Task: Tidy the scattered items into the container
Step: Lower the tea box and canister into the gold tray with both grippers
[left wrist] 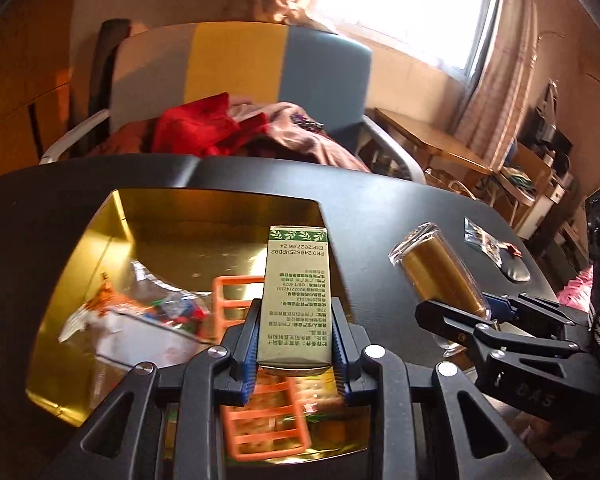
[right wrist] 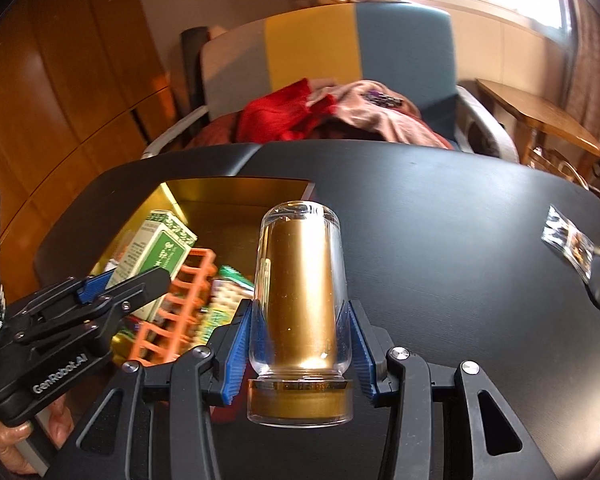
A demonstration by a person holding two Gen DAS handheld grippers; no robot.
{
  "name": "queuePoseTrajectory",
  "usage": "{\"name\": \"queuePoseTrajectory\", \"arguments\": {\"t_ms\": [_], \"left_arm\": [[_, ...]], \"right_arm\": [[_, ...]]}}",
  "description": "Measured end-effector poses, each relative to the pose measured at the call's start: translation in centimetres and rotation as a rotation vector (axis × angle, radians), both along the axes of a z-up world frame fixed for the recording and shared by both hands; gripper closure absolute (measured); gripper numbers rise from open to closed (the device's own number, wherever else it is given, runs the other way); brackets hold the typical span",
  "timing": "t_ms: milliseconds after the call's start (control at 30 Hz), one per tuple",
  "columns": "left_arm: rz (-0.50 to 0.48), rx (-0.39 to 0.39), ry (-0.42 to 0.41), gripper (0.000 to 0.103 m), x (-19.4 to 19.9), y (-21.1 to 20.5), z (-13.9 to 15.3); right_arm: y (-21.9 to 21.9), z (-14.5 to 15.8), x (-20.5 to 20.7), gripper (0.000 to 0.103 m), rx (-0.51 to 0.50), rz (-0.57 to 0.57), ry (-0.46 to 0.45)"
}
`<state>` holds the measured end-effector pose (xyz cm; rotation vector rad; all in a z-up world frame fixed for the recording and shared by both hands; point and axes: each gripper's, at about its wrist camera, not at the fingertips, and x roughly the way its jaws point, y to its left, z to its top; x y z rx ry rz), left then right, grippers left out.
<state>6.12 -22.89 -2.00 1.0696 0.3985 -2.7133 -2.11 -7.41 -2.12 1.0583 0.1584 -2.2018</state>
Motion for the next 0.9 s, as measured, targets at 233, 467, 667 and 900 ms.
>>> {"name": "queuePoseTrajectory", "arguments": {"t_ms": [233,467,667,900], "left_arm": [[0.082,-0.01,-0.013,0.073,1.9,-2.7,-0.7],[0.138,-0.016,-0.025,0.073,3.2,-4.7,-1.2],[0.158,-0.033,-0.039,0.073,3.3,-5.4,-1.6],[0.173,-0.023,-0.068,0.073,3.1,-6.3,-2.3]], "right_arm": [[-4.0,-0.1,1.6,0.057,0.005,0.085,0.014],[-6.4,-0.9,2.6,0.057,0.012,0.13,0.008],[-7.6,-1.7,2.6,0.057,0.018,0.134,-0.011],[-8.7,-2.6,2.0,0.057,0.029,0.137,-0.036]]}}
